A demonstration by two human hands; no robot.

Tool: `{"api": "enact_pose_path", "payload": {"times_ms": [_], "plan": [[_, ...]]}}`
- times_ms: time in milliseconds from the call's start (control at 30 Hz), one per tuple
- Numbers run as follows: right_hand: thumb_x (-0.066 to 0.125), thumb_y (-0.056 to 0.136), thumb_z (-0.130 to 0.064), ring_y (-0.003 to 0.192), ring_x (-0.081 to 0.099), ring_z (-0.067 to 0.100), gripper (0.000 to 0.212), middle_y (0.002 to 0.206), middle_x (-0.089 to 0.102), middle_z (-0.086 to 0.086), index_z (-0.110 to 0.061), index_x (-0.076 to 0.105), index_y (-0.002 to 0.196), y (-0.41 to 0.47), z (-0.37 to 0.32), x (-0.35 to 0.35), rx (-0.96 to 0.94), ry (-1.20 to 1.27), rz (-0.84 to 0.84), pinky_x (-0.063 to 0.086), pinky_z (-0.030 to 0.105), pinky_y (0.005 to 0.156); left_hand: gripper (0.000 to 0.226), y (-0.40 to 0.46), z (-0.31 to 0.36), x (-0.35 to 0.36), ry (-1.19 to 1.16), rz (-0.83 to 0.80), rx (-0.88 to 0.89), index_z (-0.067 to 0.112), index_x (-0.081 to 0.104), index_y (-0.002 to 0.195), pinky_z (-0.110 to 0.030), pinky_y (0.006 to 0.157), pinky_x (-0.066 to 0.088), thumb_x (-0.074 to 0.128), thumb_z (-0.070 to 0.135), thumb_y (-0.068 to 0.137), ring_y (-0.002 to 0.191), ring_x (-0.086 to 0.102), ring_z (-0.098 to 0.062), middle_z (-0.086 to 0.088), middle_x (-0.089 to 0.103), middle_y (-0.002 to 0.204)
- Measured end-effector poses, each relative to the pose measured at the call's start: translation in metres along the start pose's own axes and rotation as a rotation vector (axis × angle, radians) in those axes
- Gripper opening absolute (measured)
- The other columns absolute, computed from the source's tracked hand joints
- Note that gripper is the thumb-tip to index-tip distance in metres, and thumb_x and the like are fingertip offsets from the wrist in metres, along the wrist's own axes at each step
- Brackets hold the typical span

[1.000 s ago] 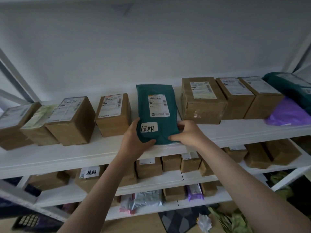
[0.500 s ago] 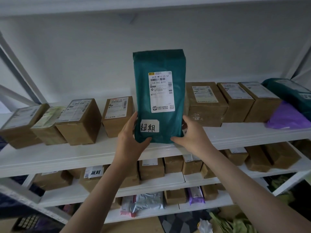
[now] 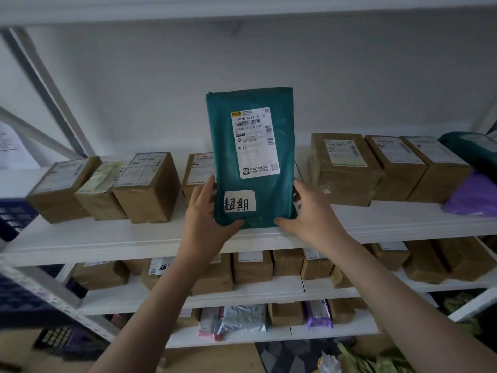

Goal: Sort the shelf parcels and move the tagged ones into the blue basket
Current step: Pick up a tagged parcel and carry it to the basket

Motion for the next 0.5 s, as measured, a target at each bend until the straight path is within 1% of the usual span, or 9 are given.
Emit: {"api": "enact_pose_path", "payload": {"times_ms": [100,167,267,333,400,433,500], "plan": [[0.086,0.075,-0.021,0.105,0.052,0.006,0.067,0.118,0.06,-0.01,-0.02,0.052,0.132,-0.002,-0.026,0.005,-0.054,0.004,-0.027,0.043,0.014,0.081,0.087,-0.011,-0.003,-0.028,0.033,0.008,-0.003,0.024,0.047,0.14,-0.031,0.083,0.06,0.091,0.025,0.065,0.118,0.054,-0.006,0.014,0.047,0.123],[0.086,0.074,-0.023,0.106,0.053,0.007,0.065,0.118,0.061,-0.009,-0.022,0.053,0.131,-0.006,-0.047,0.016,-0.094,0.013,-0.05,0.046,0.016,0.082,0.088,-0.023,-0.005,-0.054,0.07,0.029,-0.007,0.026,0.045,0.14,-0.032,0.085,0.059,0.09,0.029,0.064,0.118,0.054,-0.007,0.018,0.046,0.122],[0.084,0.076,-0.027,0.109,0.051,0.007,0.065,0.119,0.06,-0.01,-0.027,0.051,0.132,-0.018,-0.083,0.043,-0.134,0.033,-0.102,0.042,0.014,0.081,0.086,-0.049,-0.005,-0.1,0.108,0.08,-0.021,0.036,0.042,0.137,-0.034,0.085,0.059,0.089,0.029,0.065,0.117,0.052,-0.004,0.021,0.046,0.122],[0.083,0.077,-0.033,0.111,0.049,0.005,0.063,0.123,0.058,-0.011,-0.031,0.049,0.131,-0.027,-0.112,0.068,-0.164,0.052,-0.132,0.045,0.019,0.086,0.084,-0.071,-0.006,-0.136,0.141,0.13,-0.023,0.034,0.043,0.136,-0.036,0.082,0.059,0.089,0.028,0.066,0.115,0.054,-0.004,0.017,0.049,0.122],[0.083,0.078,-0.038,0.114,0.05,0.007,0.067,0.128,0.056,-0.01,-0.033,0.046,0.134,-0.037,-0.145,0.098,-0.198,0.049,-0.166,0.05,0.028,0.092,0.086,-0.098,-0.012,-0.177,0.185,0.176,-0.041,0.03,0.042,0.139,-0.032,0.084,0.059,0.089,0.027,0.067,0.116,0.053,-0.003,0.016,0.048,0.124],[0.083,0.077,-0.038,0.115,0.051,0.009,0.07,0.13,0.056,-0.01,-0.032,0.045,0.136,-0.043,-0.163,0.114,-0.22,0.055,-0.179,0.052,0.031,0.093,0.086,-0.112,-0.016,-0.198,0.209,0.195,-0.051,0.029,0.042,0.139,-0.029,0.085,0.058,0.089,0.027,0.067,0.116,0.052,-0.004,0.016,0.047,0.124],[0.085,0.076,-0.035,0.114,0.052,0.011,0.069,0.126,0.058,-0.008,-0.028,0.048,0.134,-0.056,-0.201,0.148,-0.264,0.077,-0.202,0.052,0.033,0.091,0.083,-0.144,-0.026,-0.244,0.255,0.234,-0.081,0.028,0.042,0.137,-0.026,0.086,0.057,0.088,0.027,0.068,0.116,0.052,-0.004,0.015,0.046,0.124]]}}
Point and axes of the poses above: each hand's wrist, its own y-axis towards the middle knuckle, its own x-axis out of the palm, z = x × y, the point moved 4 cm from there along y, towards the middle knuckle
